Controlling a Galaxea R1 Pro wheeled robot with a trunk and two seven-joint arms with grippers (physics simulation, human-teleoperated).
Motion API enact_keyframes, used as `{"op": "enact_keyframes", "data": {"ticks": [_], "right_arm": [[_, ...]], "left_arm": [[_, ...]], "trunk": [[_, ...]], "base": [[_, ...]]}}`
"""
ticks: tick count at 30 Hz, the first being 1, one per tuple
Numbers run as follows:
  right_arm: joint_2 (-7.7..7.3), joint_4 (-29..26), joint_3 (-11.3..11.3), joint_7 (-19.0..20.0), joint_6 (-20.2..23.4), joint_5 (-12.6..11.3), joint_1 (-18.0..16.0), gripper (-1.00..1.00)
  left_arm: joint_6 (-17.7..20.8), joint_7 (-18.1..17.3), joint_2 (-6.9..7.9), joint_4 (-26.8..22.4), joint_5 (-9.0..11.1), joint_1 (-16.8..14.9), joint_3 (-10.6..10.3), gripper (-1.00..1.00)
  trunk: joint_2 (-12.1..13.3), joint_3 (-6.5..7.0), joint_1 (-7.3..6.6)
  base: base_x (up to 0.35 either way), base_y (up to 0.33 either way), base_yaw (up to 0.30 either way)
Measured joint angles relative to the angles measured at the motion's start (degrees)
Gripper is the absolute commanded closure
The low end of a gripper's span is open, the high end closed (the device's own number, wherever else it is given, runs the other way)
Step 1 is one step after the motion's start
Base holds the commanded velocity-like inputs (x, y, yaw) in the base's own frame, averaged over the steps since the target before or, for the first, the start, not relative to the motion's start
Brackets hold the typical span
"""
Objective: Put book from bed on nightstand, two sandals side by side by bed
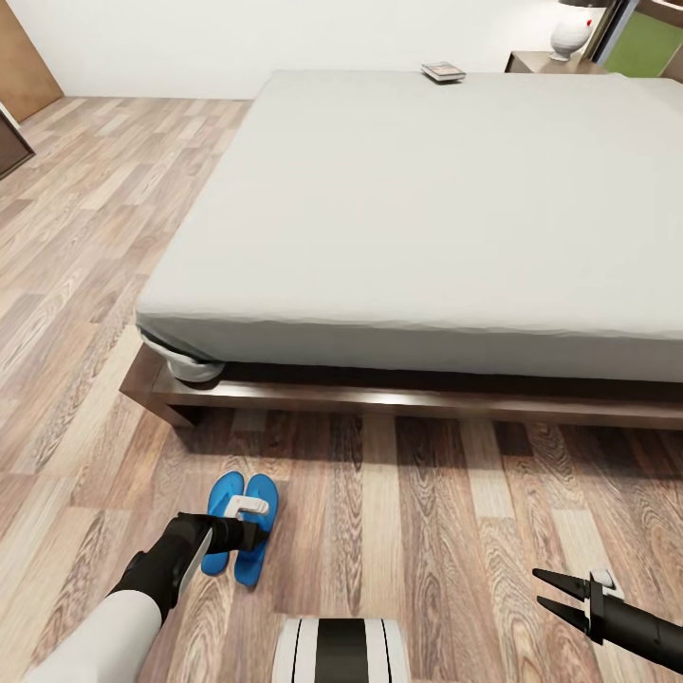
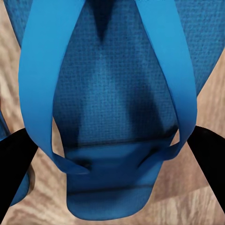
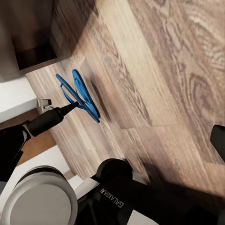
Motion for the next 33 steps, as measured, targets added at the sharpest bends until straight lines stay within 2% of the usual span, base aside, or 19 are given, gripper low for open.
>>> {"op": "enact_keyframes", "data": {"ticks": [7, 22, 28, 33], "right_arm": [[0.05, 0.00, 0.04, -0.01, -0.03, 0.01, 0.00, -1.00], [0.05, 0.00, 0.06, -0.01, -0.05, 0.03, 0.00, -1.00], [0.05, 0.00, 0.07, 0.00, -0.06, 0.07, 0.00, -1.00], [0.05, 0.00, 0.06, 0.02, -0.06, 0.05, 0.00, -1.00]], "left_arm": [[-0.01, -0.02, 0.07, 0.00, -0.05, 0.00, 0.04, 1.00], [-0.01, 0.00, 0.17, 0.00, -0.01, 0.00, 0.09, 1.00], [-0.01, -0.05, 0.22, 0.00, -0.06, 0.00, 0.09, 1.00], [-0.01, -0.06, 0.24, 0.00, 0.00, 0.00, 0.09, 1.00]], "trunk": [[-0.08, -1.32, 0.16], [-0.08, -1.33, 0.15], [-0.16, -2.65, 0.31], [-0.16, -2.66, 0.31]], "base": [[0.000, 0.000, 0.000], [0.000, 0.000, 0.000], [0.000, 0.000, 0.000], [0.000, 0.000, 0.000]]}}
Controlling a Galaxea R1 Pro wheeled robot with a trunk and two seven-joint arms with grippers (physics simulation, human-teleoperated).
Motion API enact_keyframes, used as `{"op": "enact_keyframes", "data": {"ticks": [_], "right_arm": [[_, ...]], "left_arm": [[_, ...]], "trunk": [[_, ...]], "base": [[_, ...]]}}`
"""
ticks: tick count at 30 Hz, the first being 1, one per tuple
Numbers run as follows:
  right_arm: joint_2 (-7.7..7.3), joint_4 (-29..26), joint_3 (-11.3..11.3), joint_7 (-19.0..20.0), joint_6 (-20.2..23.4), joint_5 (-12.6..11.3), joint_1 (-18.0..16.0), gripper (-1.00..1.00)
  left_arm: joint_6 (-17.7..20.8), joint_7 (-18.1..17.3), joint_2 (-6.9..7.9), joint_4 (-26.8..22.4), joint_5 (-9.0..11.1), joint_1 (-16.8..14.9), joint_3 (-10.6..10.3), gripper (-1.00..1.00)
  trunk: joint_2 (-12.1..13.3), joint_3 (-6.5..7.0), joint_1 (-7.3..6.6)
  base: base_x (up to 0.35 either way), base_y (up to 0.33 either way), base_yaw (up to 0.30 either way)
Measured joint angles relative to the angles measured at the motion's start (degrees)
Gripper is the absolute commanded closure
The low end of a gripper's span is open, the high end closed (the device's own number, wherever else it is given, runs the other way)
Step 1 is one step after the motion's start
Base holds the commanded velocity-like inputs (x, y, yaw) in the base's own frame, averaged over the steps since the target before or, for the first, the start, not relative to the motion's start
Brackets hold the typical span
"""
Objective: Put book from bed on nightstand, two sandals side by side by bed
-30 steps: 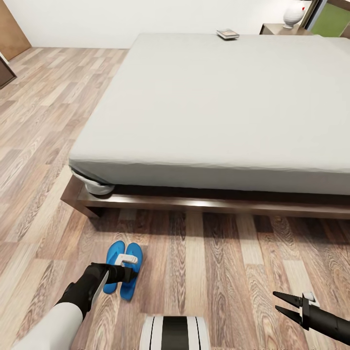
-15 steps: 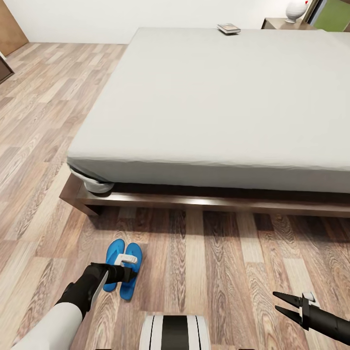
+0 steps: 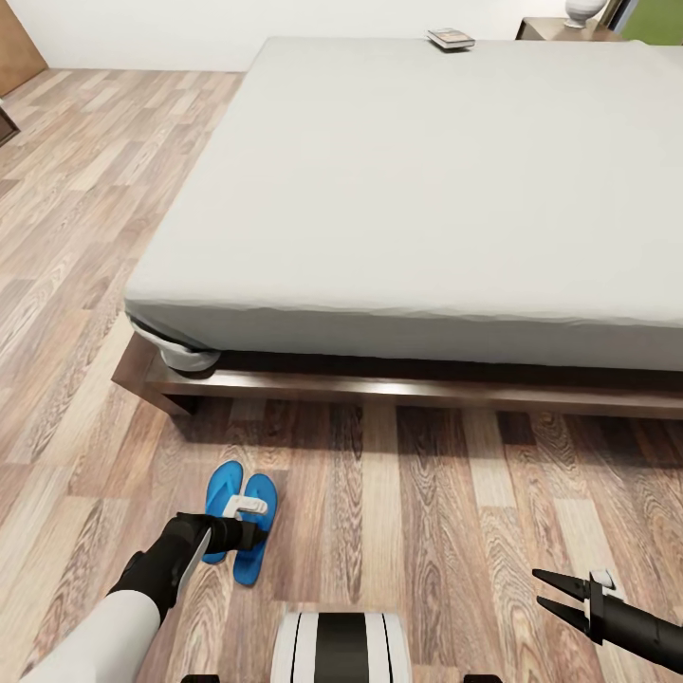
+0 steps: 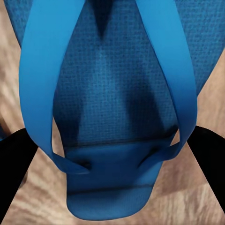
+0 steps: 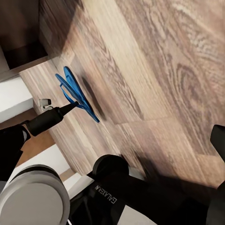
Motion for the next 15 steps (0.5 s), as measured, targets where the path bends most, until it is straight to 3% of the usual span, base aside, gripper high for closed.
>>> {"op": "enact_keyframes", "data": {"ticks": [15], "right_arm": [[0.00, 0.00, 0.01, -0.01, 0.00, 0.04, 0.00, -1.00]], "left_arm": [[0.00, 0.01, 0.02, 0.01, -0.05, 0.00, 0.00, 1.00]], "trunk": [[-0.02, -0.44, 0.05]], "base": [[0.000, 0.000, 0.000]]}}
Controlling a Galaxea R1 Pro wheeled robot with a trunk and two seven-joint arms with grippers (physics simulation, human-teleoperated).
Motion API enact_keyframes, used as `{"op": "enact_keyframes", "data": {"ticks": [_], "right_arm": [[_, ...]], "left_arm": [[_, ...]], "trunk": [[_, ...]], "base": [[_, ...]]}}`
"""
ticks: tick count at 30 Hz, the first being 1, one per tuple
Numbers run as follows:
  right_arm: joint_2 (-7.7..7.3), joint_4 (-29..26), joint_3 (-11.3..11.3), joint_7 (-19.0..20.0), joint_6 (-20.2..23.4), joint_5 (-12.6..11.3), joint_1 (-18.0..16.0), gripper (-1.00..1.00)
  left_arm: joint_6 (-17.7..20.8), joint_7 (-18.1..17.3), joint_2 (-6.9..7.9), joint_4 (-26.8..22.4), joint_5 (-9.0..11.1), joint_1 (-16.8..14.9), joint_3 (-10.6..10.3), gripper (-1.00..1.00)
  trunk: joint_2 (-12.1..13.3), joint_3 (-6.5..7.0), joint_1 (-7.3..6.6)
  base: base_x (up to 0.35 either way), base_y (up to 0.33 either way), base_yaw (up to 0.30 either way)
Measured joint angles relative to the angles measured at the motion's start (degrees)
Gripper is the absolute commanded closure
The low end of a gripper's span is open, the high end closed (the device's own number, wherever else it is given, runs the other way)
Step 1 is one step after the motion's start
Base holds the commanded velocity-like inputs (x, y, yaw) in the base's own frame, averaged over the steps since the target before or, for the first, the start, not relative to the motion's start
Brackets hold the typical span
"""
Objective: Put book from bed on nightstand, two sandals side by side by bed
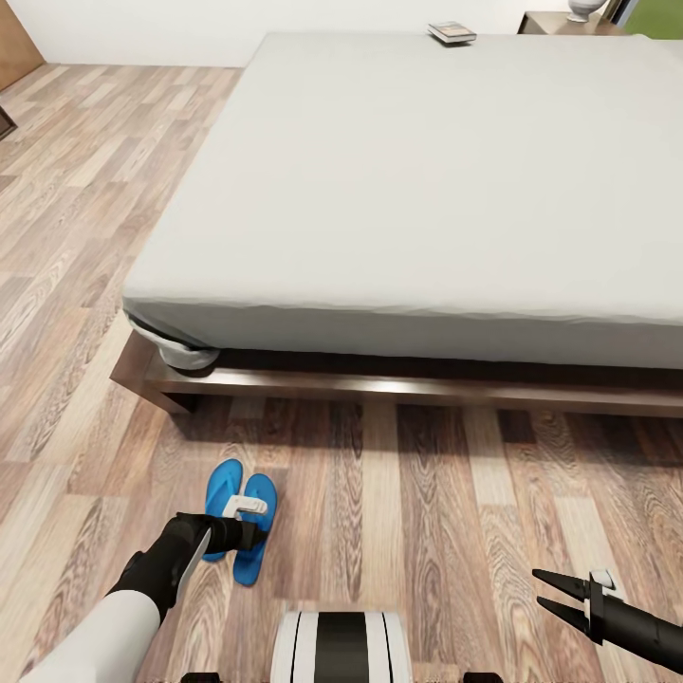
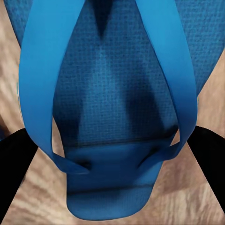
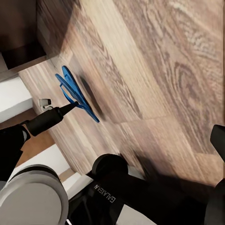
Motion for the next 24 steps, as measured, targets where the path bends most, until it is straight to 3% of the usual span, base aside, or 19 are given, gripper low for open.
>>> {"op": "enact_keyframes", "data": {"ticks": [24], "right_arm": [[0.03, 0.00, -0.01, 0.01, 0.00, 0.00, 0.00, -1.00]], "left_arm": [[0.01, -0.01, 0.09, -0.01, 0.05, 0.00, 0.00, 1.00]], "trunk": [[-0.02, -0.23, 0.02]], "base": [[0.000, 0.000, 0.000]]}}
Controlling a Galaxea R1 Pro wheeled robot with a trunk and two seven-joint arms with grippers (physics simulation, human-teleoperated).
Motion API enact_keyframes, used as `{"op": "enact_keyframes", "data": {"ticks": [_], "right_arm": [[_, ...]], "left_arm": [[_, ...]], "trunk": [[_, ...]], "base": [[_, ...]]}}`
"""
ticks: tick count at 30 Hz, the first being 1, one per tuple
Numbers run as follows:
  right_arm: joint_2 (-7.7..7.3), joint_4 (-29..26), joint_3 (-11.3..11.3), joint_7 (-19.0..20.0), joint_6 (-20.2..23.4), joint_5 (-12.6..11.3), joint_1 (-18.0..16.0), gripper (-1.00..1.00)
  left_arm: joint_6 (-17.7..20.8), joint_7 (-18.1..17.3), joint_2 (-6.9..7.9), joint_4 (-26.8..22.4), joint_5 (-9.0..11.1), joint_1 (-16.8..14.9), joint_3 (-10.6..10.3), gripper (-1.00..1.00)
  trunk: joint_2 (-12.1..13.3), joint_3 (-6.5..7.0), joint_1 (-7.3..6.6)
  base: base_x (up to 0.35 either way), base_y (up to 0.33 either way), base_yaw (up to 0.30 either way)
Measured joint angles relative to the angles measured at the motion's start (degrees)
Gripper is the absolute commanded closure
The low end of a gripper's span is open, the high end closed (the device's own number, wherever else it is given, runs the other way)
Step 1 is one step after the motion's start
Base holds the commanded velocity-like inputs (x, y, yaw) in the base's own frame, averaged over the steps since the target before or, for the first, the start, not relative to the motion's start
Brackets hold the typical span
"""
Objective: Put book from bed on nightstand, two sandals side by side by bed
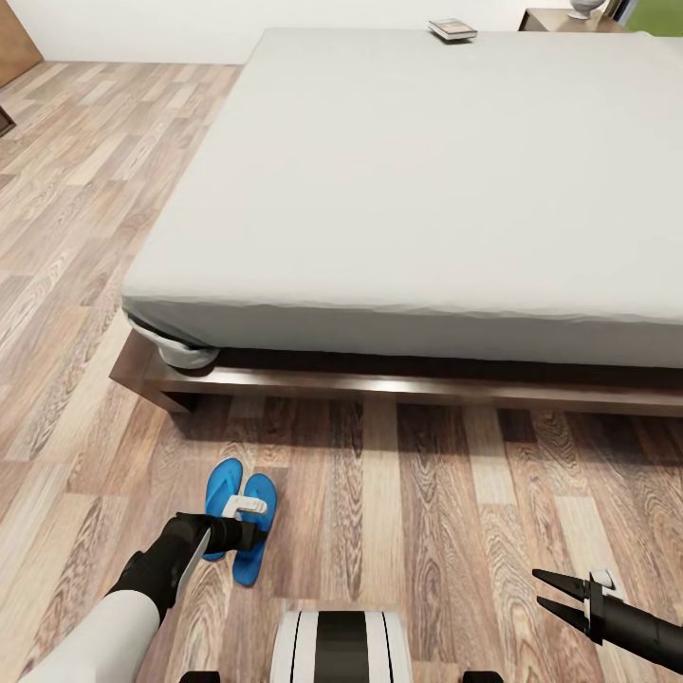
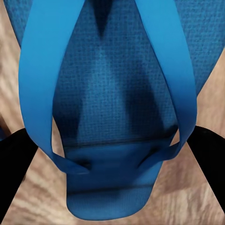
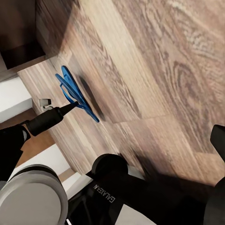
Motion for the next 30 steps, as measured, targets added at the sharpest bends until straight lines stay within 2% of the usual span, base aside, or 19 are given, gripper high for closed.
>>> {"op": "enact_keyframes", "data": {"ticks": [10, 16, 30], "right_arm": [[0.05, 0.00, 0.00, 0.04, 0.00, 0.00, 0.00, -1.00], [0.06, 0.00, 0.00, 0.03, 0.00, 0.00, 0.00, -1.00], [0.06, 0.00, 0.00, -0.01, 0.00, 0.00, 0.00, -1.00]], "left_arm": [[-0.01, 0.15, 0.07, -0.81, 0.00, 0.00, 0.01, 1.00], [0.02, 1.64, -0.02, -2.42, 0.07, 0.00, 0.11, 1.00], [0.01, 2.02, -0.26, -2.49, 0.08, 0.00, 0.21, 1.00]], "trunk": [[0.00, 0.00, 0.00], [0.00, 0.00, 0.00], [0.00, 0.00, -0.01]], "base": [[0.000, 0.000, 0.000], [0.000, 0.000, 0.000], [0.018, 0.000, 0.000]]}}
